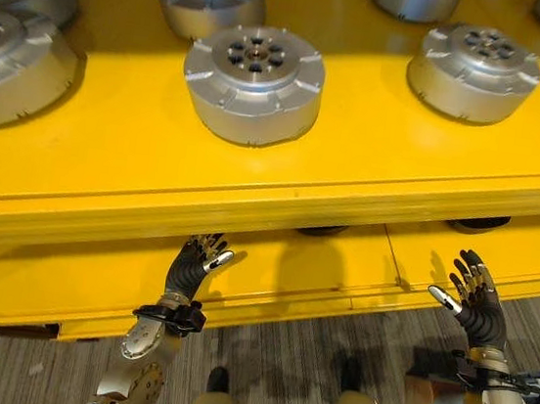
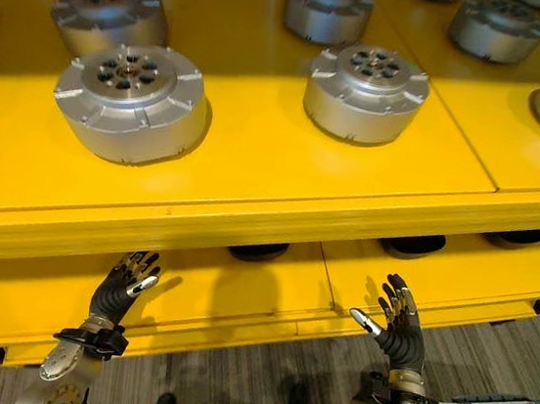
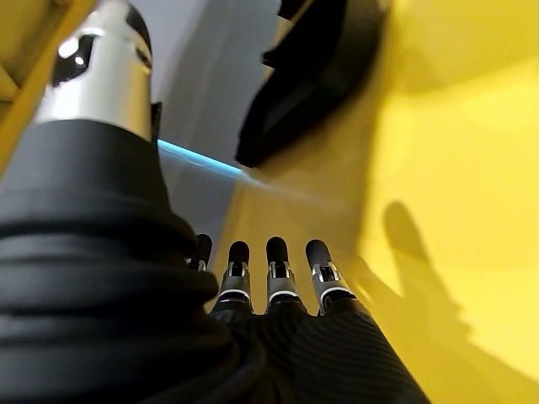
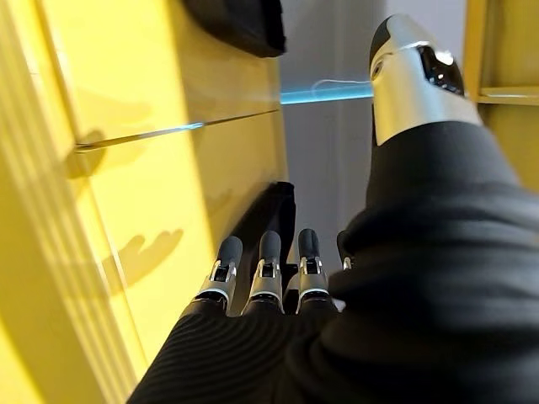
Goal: Move parts from the plastic box to the shelf.
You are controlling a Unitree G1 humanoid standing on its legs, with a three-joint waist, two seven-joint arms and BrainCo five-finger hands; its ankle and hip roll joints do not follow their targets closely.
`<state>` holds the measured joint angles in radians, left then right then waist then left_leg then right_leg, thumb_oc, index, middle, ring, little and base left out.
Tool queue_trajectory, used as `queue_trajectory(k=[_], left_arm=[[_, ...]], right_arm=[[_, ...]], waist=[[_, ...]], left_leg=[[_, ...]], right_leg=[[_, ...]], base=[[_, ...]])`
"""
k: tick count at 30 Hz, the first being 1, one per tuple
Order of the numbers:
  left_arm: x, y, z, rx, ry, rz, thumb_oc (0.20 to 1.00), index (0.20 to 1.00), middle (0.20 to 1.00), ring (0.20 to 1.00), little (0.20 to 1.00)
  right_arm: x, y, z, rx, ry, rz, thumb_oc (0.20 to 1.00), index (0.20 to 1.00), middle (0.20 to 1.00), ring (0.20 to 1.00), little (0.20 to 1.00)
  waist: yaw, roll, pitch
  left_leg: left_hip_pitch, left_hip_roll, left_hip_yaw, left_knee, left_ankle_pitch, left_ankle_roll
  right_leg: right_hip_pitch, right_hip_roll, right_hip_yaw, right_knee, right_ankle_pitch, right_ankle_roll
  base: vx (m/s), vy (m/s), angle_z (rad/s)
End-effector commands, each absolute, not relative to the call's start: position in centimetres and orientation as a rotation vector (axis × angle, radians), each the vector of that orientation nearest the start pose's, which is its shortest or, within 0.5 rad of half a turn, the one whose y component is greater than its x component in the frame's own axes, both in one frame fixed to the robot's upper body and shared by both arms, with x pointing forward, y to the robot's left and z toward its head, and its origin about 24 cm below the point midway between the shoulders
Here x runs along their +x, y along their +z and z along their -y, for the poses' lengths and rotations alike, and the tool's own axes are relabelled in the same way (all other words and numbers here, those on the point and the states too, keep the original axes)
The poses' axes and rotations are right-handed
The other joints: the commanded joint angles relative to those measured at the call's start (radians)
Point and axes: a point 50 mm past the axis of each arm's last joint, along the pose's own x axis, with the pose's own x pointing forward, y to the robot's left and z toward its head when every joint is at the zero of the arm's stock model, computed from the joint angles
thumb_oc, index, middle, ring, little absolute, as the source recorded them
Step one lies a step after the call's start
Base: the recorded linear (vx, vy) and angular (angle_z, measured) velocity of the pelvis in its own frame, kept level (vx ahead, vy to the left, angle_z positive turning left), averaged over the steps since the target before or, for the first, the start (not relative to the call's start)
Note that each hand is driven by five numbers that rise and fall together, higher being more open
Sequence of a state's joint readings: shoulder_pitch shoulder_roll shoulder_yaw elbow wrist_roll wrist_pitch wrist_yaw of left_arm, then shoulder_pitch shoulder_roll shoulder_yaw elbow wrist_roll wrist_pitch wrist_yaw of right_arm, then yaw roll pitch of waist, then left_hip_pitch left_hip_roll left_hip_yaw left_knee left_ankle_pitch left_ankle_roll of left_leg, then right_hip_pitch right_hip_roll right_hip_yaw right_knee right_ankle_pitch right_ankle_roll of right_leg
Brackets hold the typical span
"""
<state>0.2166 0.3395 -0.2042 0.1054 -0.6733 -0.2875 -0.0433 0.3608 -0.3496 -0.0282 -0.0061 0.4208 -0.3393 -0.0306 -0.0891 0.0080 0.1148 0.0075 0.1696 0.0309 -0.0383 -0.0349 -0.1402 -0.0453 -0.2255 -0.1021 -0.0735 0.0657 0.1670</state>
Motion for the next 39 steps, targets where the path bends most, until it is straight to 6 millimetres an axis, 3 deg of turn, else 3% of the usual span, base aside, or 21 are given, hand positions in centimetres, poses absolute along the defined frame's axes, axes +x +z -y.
queue_trajectory(k=[1,4,5,11,16,17,18,19,21,22,24,25,26,27,32,35,39], left_arm=[[20.9,1.1,-20.2,-0.269,-0.054,-0.008,1.0,1.0,1.0,1.0,1.0],[20.9,1.1,-20.2,-0.269,-0.054,-0.007,1.0,1.0,1.0,1.0,1.0],[20.9,0.9,-20.0,-0.274,-0.044,-0.015,1.0,1.0,1.0,1.0,1.0],[21.1,0.8,-19.5,-0.305,-0.051,-0.017,1.0,1.0,1.0,1.0,1.0],[20.5,0.1,-19.1,-0.343,-0.052,-0.05,1.0,1.0,1.0,1.0,1.0],[20.5,0.1,-19.1,-0.344,-0.052,-0.05,1.0,1.0,1.0,1.0,1.0],[20.6,0.0,-18.8,-0.362,-0.054,-0.055,1.0,1.0,1.0,1.0,1.0],[20.6,0.0,-18.8,-0.362,-0.054,-0.055,1.0,1.0,1.0,1.0,1.0],[20.6,-0.1,-18.7,-0.378,-0.056,-0.057,1.0,1.0,1.0,1.0,1.0],[20.7,0.2,-18.7,-0.371,-0.058,-0.047,1.0,1.0,1.0,1.0,1.0],[20.7,0.3,-19.0,-0.359,-0.056,-0.042,1.0,1.0,1.0,1.0,1.0],[20.8,0.5,-19.2,-0.355,-0.046,-0.028,1.0,1.0,1.0,1.0,1.0],[20.9,0.7,-19.2,-0.351,-0.047,-0.018,1.0,1.0,1.0,1.0,1.0],[20.9,1.1,-19.4,-0.346,-0.042,0.003,1.0,1.0,1.0,1.0,1.0],[20.8,1.4,-20.0,-0.334,-0.022,0.021,1.0,1.0,1.0,1.0,1.0],[20.2,1.1,-20.6,-0.325,0.007,0.008,1.0,1.0,1.0,1.0,1.0],[20.0,0.8,-20.6,-0.326,0.014,-0.004,1.0,1.0,1.0,1.0,1.0]], right_arm=[[17.5,4.3,25.3,0.03,-0.191,0.13,1.0,1.0,1.0,1.0,1.0],[17.5,4.3,25.3,0.03,-0.191,0.13,1.0,1.0,1.0,1.0,1.0],[18.1,4.4,24.8,0.055,-0.192,0.144,1.0,1.0,1.0,1.0,1.0],[19.0,5.5,24.6,0.019,-0.153,0.185,1.0,1.0,1.0,1.0,1.0],[19.1,6.2,25.1,-0.025,-0.148,0.207,1.0,1.0,1.0,1.0,1.0],[19.1,6.2,25.1,-0.026,-0.148,0.207,1.0,1.0,1.0,1.0,1.0],[19.1,6.2,25.4,-0.037,-0.155,0.206,1.0,1.0,1.0,1.0,1.0],[19.1,6.2,25.4,-0.037,-0.155,0.207,1.0,1.0,1.0,1.0,1.0],[18.9,6.3,25.9,-0.076,-0.152,0.198,1.0,1.0,1.0,1.0,1.0],[18.8,6.2,26.1,-0.074,-0.165,0.19,1.0,1.0,1.0,1.0,1.0],[19.0,6.0,25.9,-0.064,-0.156,0.183,1.0,1.0,1.0,1.0,1.0],[19.3,5.9,25.6,-0.058,-0.145,0.187,1.0,1.0,1.0,1.0,1.0],[19.5,5.9,25.4,-0.056,-0.137,0.192,1.0,1.0,1.0,1.0,1.0],[20.0,5.9,25.1,-0.029,-0.146,0.205,1.0,1.0,1.0,1.0,1.0],[20.3,5.5,24.7,0.012,-0.178,0.203,1.0,1.0,1.0,1.0,1.0],[20.0,4.3,24.3,0.037,-0.157,0.146,1.0,1.0,1.0,1.0,1.0],[19.9,3.8,23.9,0.06,-0.141,0.12,1.0,1.0,1.0,1.0,1.0]], waist=[[0.008,-0.012,-0.011],[0.008,-0.012,-0.011],[0.015,-0.005,-0.042],[0.027,0.007,-0.032],[0.048,0.023,-0.038],[0.046,0.025,-0.038],[0.058,0.023,-0.022],[0.053,0.024,-0.022],[0.054,0.01,-0.014],[0.062,0.0,-0.006],[0.08,-0.021,0.007],[0.104,-0.036,0.009],[0.113,-0.04,0.007],[0.121,-0.043,0.0],[0.102,-0.034,-0.013],[0.1,-0.041,-0.028],[0.099,-0.049,-0.035]], left_leg=[[-0.054,0.03,-0.03,-0.022,0.103,0.014],[-0.054,0.03,-0.03,-0.022,0.103,0.014],[-0.023,0.045,-0.023,-0.032,0.103,0.011],[-0.024,0.089,-0.048,0.044,0.094,-0.002],[-0.039,0.157,-0.095,0.031,0.189,-0.026],[-0.041,0.159,-0.099,0.029,0.19,-0.027],[-0.071,0.163,-0.137,0.042,0.239,-0.034],[-0.077,0.163,-0.144,0.045,0.239,-0.035],[-0.098,0.129,-0.134,0.084,0.189,-0.012],[-0.103,0.085,-0.157,0.121,0.153,0.0],[-0.11,-0.042,-0.246,0.192,0.036,0.033],[-0.121,-0.154,-0.33,0.241,-0.024,0.056],[-0.13,-0.198,-0.362,0.245,-0.036,0.073],[-0.133,-0.272,-0.407,0.256,-0.053,0.107],[-0.12,-0.275,-0.354,0.21,-0.035,0.135],[-0.074,-0.262,-0.323,0.114,-0.012,0.153],[-0.054,-0.261,-0.301,0.085,-0.008,0.163]], right_leg=[[-0.039,-0.02,-0.006,0.12,-0.014,0.012],[-0.039,-0.02,-0.006,0.119,-0.014,0.012],[-0.01,-0.007,-0.001,0.101,-0.019,0.008],[0.013,0.043,0.013,0.129,-0.068,-0.029],[0.034,0.125,-0.001,0.122,-0.107,-0.078],[0.034,0.127,-0.004,0.122,-0.107,-0.08],[0.034,0.144,-0.014,0.118,-0.11,-0.09],[0.034,0.144,-0.019,0.118,-0.11,-0.091],[0.043,0.135,-0.041,0.111,-0.108,-0.094],[0.045,0.127,-0.043,0.11,-0.101,-0.092],[0.047,0.12,-0.016,0.109,-0.094,-0.098],[0.036,0.119,0.016,0.106,-0.082,-0.102],[0.03,0.122,0.031,0.102,-0.076,-0.105],[0.02,0.135,0.057,0.1,-0.071,-0.107],[0.005,0.129,0.075,0.109,-0.068,-0.093],[0.003,0.122,0.085,0.106,-0.064,-0.081],[0.001,0.11,0.097,0.106,-0.062,-0.069]], base=[[0.03,-0.009,-0.11],[0.03,-0.023,-0.07],[0.12,-0.1,-0.02],[0.06,-0.118,-0.05],[0.02,-0.172,-0.02],[-0.06,-0.212,0.07],[-0.06,-0.099,0.2],[-0.09,-0.168,0.3],[-0.04,-0.118,0.3],[-0.01,-0.102,0.27],[0.0,-0.109,0.11],[0.01,-0.072,-0.24],[0.02,-0.024,-0.5],[0.01,0.066,-0.64],[0.0,0.111,-0.33],[0.05,0.122,-0.34],[0.03,0.069,-0.3]])
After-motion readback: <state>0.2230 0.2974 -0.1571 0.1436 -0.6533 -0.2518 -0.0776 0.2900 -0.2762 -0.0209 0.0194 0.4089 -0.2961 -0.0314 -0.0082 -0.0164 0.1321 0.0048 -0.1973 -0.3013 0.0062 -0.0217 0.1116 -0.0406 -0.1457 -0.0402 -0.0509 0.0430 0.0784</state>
